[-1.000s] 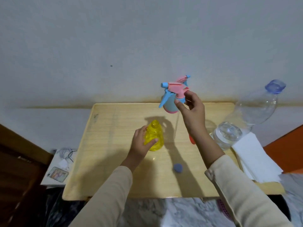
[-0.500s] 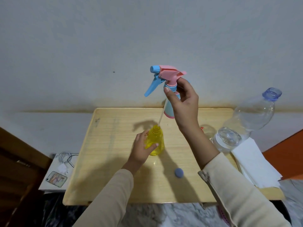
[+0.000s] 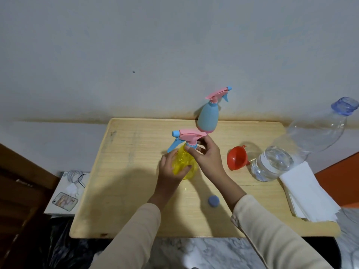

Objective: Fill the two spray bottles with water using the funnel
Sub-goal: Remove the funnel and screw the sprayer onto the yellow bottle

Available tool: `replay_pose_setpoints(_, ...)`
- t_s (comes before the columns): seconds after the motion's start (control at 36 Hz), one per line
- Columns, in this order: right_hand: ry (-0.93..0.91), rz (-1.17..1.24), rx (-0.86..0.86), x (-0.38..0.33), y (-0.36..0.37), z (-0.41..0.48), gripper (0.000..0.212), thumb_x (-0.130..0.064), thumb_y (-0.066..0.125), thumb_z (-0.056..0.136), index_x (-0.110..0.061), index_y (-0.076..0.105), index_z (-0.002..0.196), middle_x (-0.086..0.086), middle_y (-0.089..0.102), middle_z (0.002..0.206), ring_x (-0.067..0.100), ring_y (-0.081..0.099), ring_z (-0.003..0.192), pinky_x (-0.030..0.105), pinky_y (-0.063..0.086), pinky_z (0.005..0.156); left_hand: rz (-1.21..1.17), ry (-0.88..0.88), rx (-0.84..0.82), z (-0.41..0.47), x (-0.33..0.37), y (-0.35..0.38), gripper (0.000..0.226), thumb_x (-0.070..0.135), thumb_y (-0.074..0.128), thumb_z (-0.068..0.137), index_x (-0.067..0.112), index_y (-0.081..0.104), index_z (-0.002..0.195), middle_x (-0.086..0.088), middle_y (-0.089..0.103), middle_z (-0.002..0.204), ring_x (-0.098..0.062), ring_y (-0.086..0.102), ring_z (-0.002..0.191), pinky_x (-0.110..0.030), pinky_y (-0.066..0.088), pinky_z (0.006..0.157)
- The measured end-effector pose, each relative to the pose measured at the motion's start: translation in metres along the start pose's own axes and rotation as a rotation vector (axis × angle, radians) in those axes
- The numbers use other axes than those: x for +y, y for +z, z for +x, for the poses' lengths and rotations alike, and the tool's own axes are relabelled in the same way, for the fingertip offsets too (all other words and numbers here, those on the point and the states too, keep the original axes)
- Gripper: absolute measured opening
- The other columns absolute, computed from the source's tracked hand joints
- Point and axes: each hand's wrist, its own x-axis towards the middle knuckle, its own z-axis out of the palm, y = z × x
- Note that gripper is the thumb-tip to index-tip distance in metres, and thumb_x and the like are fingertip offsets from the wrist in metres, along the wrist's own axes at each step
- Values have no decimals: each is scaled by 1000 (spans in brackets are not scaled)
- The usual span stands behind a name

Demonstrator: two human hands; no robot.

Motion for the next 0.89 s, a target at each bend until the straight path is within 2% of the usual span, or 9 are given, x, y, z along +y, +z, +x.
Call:
replay_pose_setpoints(0.14, 18, -4, -11, 1, 0, 5, 28, -2, 70, 79, -14, 59, 102, 5, 65, 97, 9, 61, 91, 33, 54, 85, 124, 89, 53, -4, -6, 11, 76, 50, 64, 71, 13, 48, 135, -8, 53, 127, -24, 52, 117, -49, 45, 96)
replay_pose_setpoints(0.25, 23, -21, -10, 3, 1, 9, 27, -2, 70, 80, -10, 60, 104, 9, 66, 101, 11, 62, 93, 34, 54, 87, 153, 150, 21, -4, -14, 21, 94, 52, 71, 65, 21, 28, 142, -10, 48, 136, -30, 49, 123, -48, 45, 98)
replay_pose_setpoints(0.31, 3, -51, -4, 5, 3, 10, 25, -4, 69, 81, -7, 61, 104, 8, 67, 101, 14, 63, 93, 33, 53, 87, 119, 144, 3, 0, -18, 25, 97, 49, 73, 64, 28, 20, 142, -4, 43, 141, -28, 46, 128, -49, 44, 100)
replay_pose_setpoints(0.39, -82, -137, -1, 10, 5, 8, 23, -12, 66, 81, -9, 61, 104, 4, 66, 100, 15, 62, 94, 29, 51, 88, 75, 119, -28, 8, -18, 26, 95, 42, 75, 66, 35, 19, 142, 6, 36, 137, -14, 40, 128, -37, 39, 105)
replay_pose_setpoints(0.47, -119, -181, -21, 11, 4, 7, 28, -18, 62, 81, -8, 61, 107, 4, 66, 103, 16, 62, 99, 28, 50, 90, 45, 125, -97, 14, -18, 20, 87, 51, 72, 64, 35, 30, 138, 1, 43, 130, -10, 43, 122, -25, 36, 102)
replay_pose_setpoints(0.56, -76, -154, -21, 7, -2, 13, 26, -19, 61, 83, -8, 62, 107, 5, 67, 103, 19, 63, 98, 30, 51, 88, 103, 113, -148, 20, -19, 14, 84, 58, 69, 61, 33, 36, 134, -11, 52, 122, -21, 50, 115, -39, 43, 99)
replay_pose_setpoints(0.67, 51, -49, -2, 1, -13, 23, 15, -9, 60, 89, -12, 62, 103, 18, 67, 100, 19, 60, 90, 40, 49, 85, 234, 127, -266, 23, -11, 2, 100, 62, 65, 64, 24, 28, 149, -6, 52, 130, -24, 51, 117, -46, 41, 100)
replay_pose_setpoints(0.81, 137, 173, 13, -13, -15, 22, 18, 0, 56, 90, -10, 62, 104, 7, 67, 99, 9, 64, 89, 19, 50, 83, 167, 74, -374, 21, 7, -9, 99, 63, 66, 67, 49, 8, 146, 9, 39, 147, -14, 41, 133, -46, 36, 108)
replay_pose_setpoints(0.89, 166, 287, 123, -21, -13, 21, 26, -3, 67, 83, -2, 59, 107, 19, 67, 106, 17, 65, 91, 24, 51, 83, 144, 88, -399, 19, 24, -12, 96, 63, 64, 69, 50, 7, 145, 10, 37, 148, -11, 37, 135, -44, 35, 109)
